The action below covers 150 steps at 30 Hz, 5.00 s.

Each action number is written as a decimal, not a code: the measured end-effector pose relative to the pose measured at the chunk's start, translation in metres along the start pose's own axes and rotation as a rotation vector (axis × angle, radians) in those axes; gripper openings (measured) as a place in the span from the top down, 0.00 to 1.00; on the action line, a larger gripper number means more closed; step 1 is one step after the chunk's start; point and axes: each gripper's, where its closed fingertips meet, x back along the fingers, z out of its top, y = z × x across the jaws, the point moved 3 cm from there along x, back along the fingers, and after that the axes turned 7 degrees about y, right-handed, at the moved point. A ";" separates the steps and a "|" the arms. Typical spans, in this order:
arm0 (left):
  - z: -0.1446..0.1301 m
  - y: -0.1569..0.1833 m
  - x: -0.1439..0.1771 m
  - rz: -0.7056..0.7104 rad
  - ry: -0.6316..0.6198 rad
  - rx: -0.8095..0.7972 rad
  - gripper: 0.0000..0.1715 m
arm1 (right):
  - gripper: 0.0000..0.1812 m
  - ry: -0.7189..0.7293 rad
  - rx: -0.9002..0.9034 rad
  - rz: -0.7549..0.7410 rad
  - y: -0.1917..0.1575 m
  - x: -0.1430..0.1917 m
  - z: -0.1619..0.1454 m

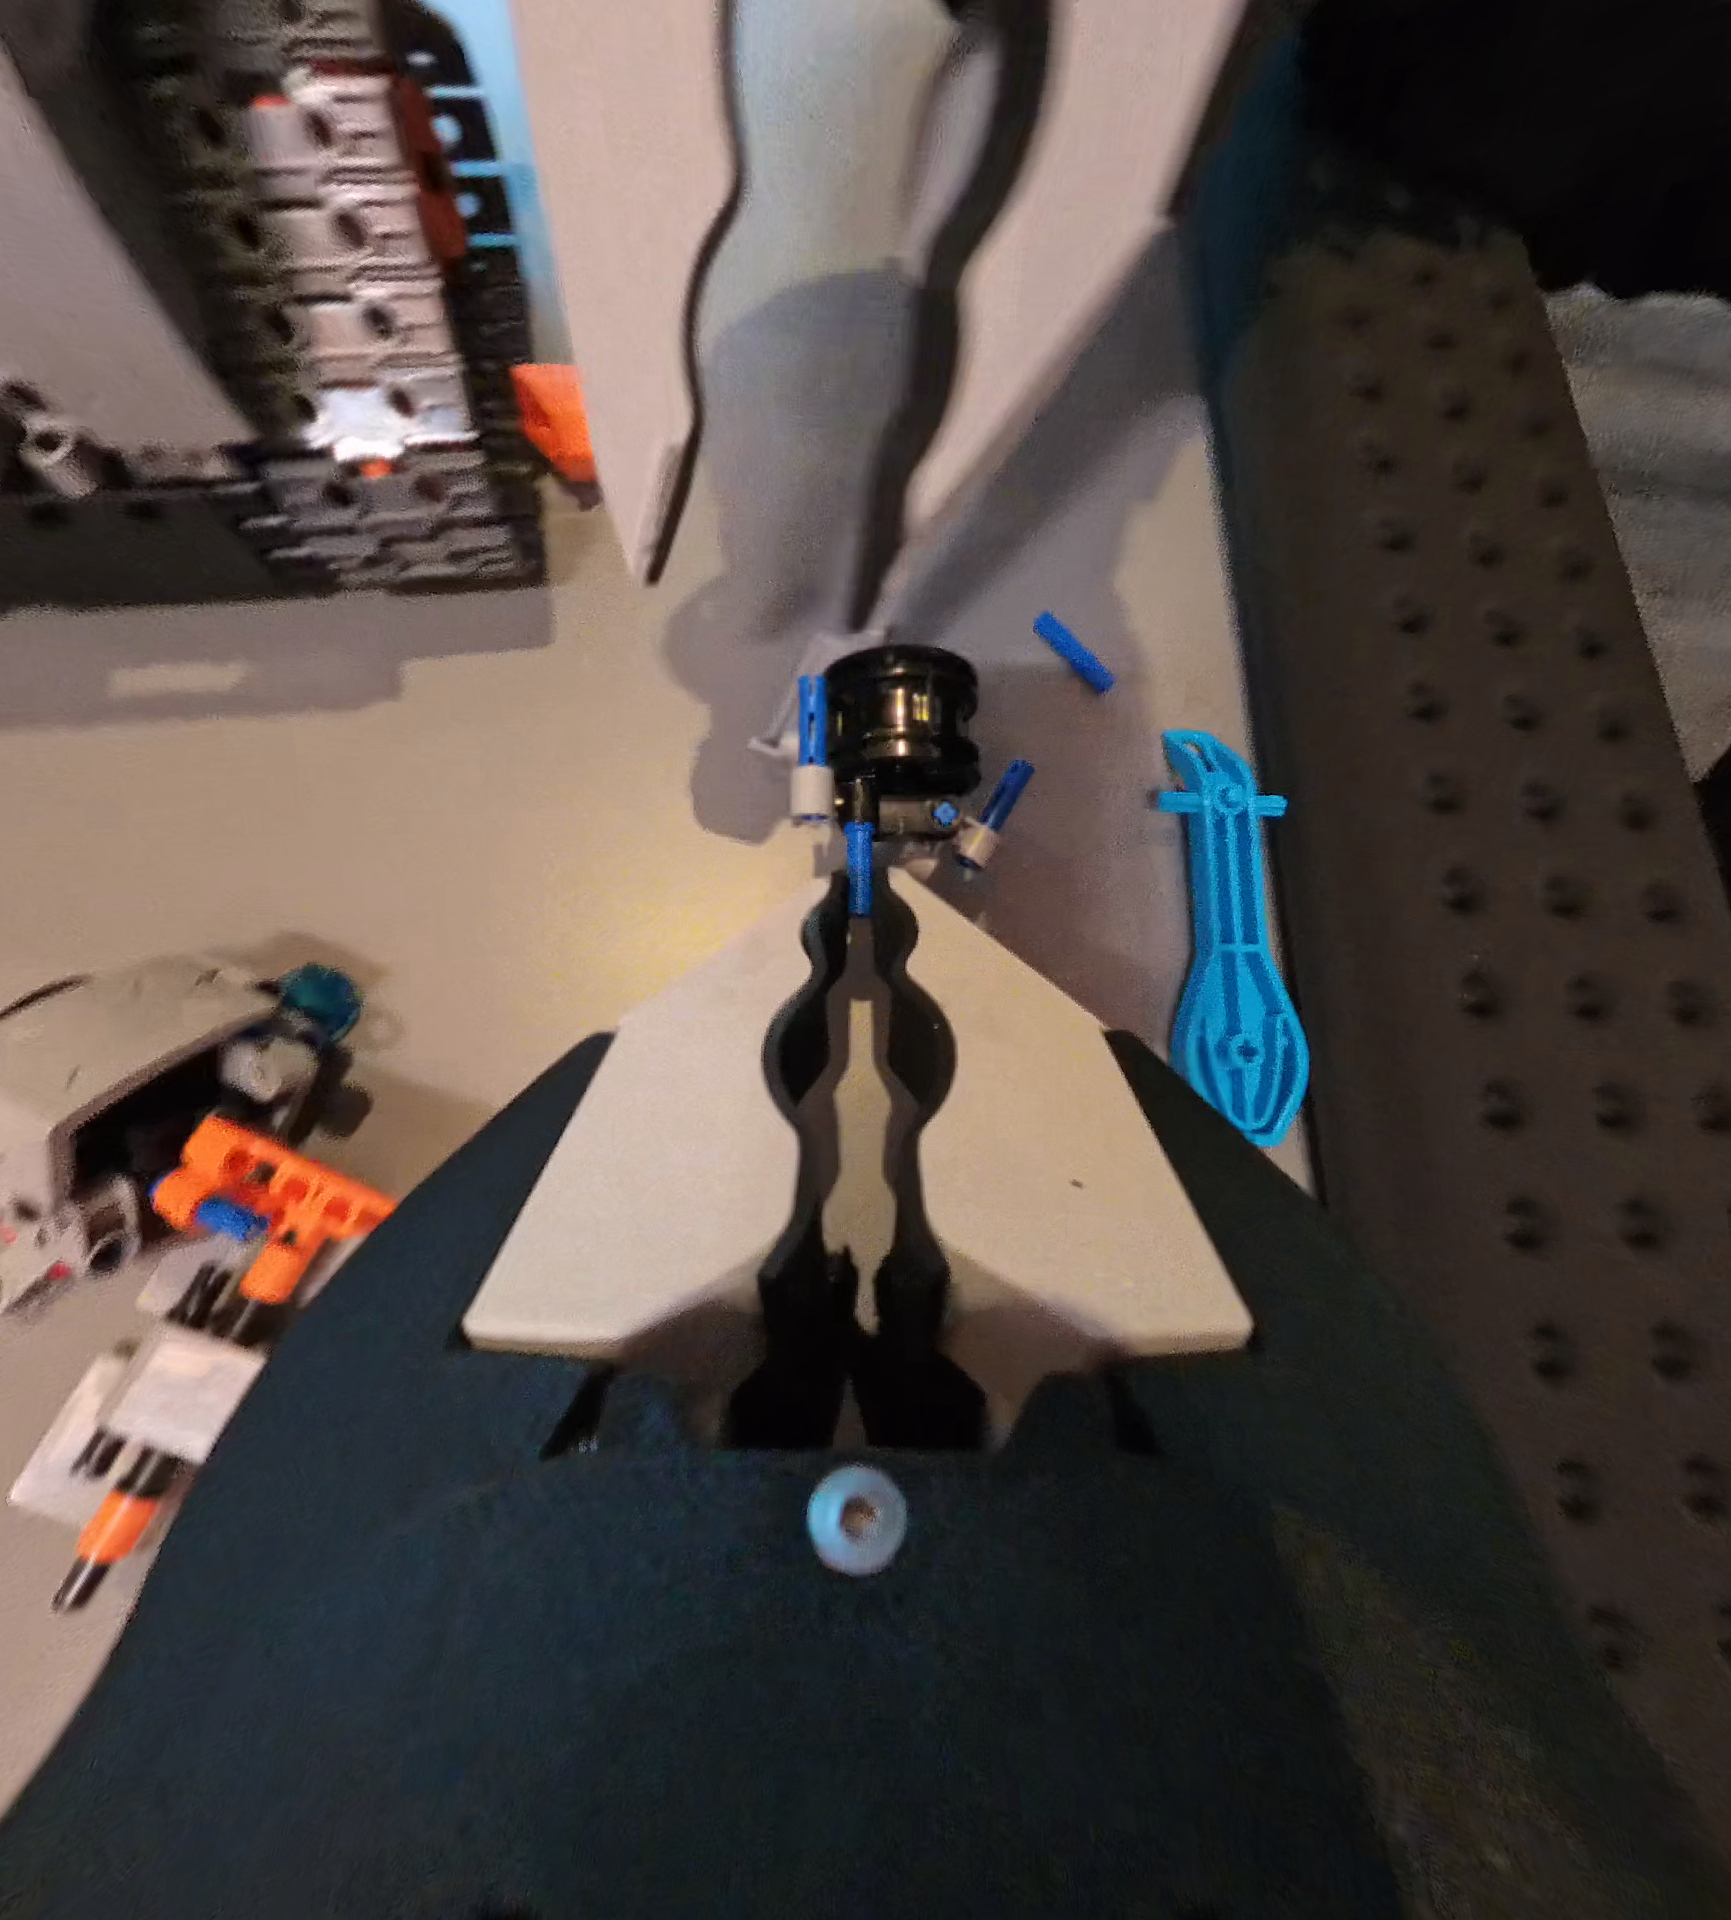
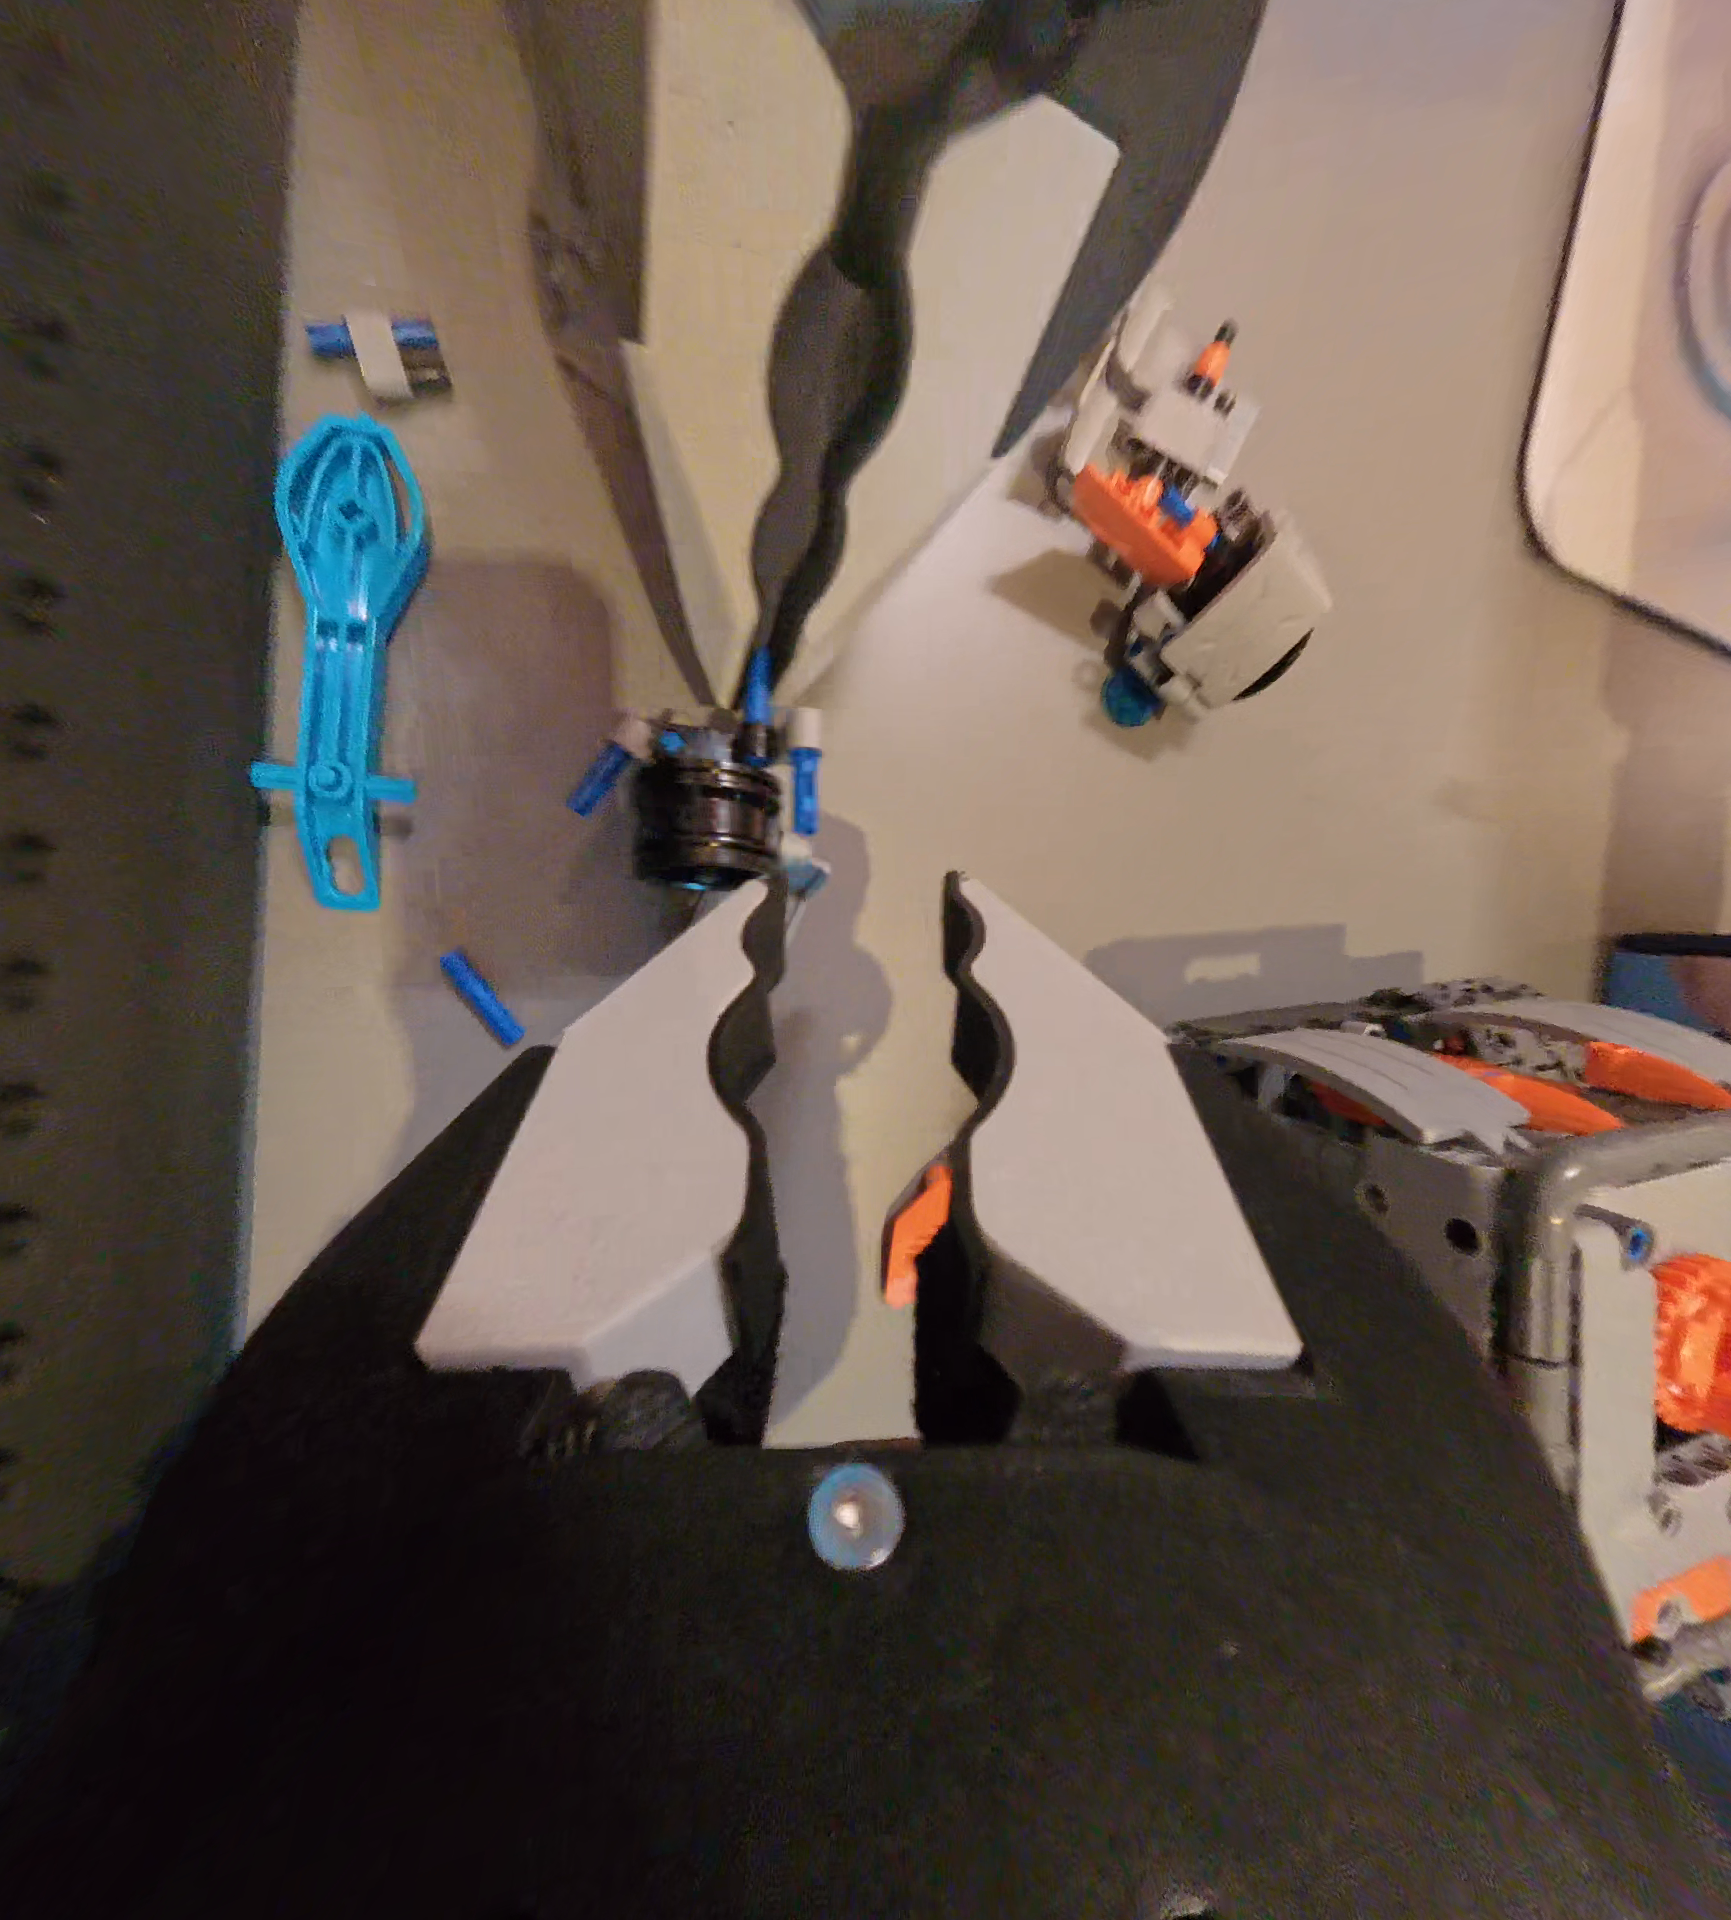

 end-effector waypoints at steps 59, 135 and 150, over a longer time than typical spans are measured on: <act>0.011 -0.021 0.018 0.083 0.114 0.071 0.99 | 0.73 0.017 -0.038 -0.040 0.000 -0.036 0.021; -0.015 0.009 0.004 -0.235 -0.107 0.247 0.76 | 0.98 -0.072 -0.077 0.099 -0.019 -0.026 -0.014; -0.009 0.023 -0.011 -0.207 -0.129 0.135 0.91 | 0.98 -0.093 -0.066 0.129 -0.025 -0.029 -0.018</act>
